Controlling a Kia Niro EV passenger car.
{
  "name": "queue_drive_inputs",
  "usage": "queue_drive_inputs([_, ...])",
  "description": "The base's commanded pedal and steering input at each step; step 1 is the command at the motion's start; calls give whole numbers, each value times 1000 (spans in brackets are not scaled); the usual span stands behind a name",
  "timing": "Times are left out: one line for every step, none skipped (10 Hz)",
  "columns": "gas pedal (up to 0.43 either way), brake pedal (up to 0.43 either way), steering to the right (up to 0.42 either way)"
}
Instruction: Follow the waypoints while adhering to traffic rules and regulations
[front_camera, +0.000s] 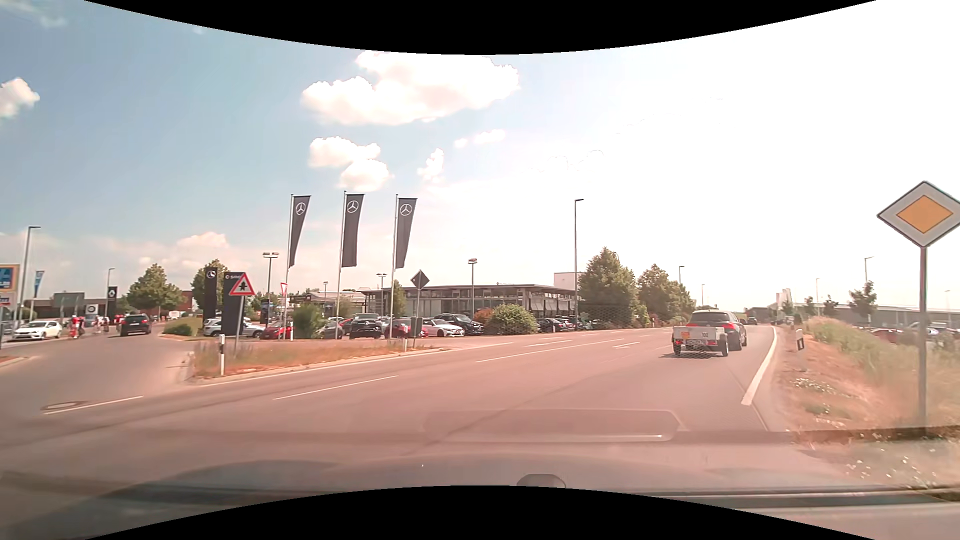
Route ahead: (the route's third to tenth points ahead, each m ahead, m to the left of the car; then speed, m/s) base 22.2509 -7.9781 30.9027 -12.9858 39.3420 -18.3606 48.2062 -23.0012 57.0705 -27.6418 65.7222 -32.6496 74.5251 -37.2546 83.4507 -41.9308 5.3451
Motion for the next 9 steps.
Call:
queue_drive_inputs([421, 0, 236])
queue_drive_inputs([421, 0, 234])
queue_drive_inputs([421, 0, 232])
queue_drive_inputs([421, 0, 230])
queue_drive_inputs([421, 0, 228])
queue_drive_inputs([421, 0, 225])
queue_drive_inputs([421, 0, 217])
queue_drive_inputs([421, 0, 211])
queue_drive_inputs([421, 0, 203])
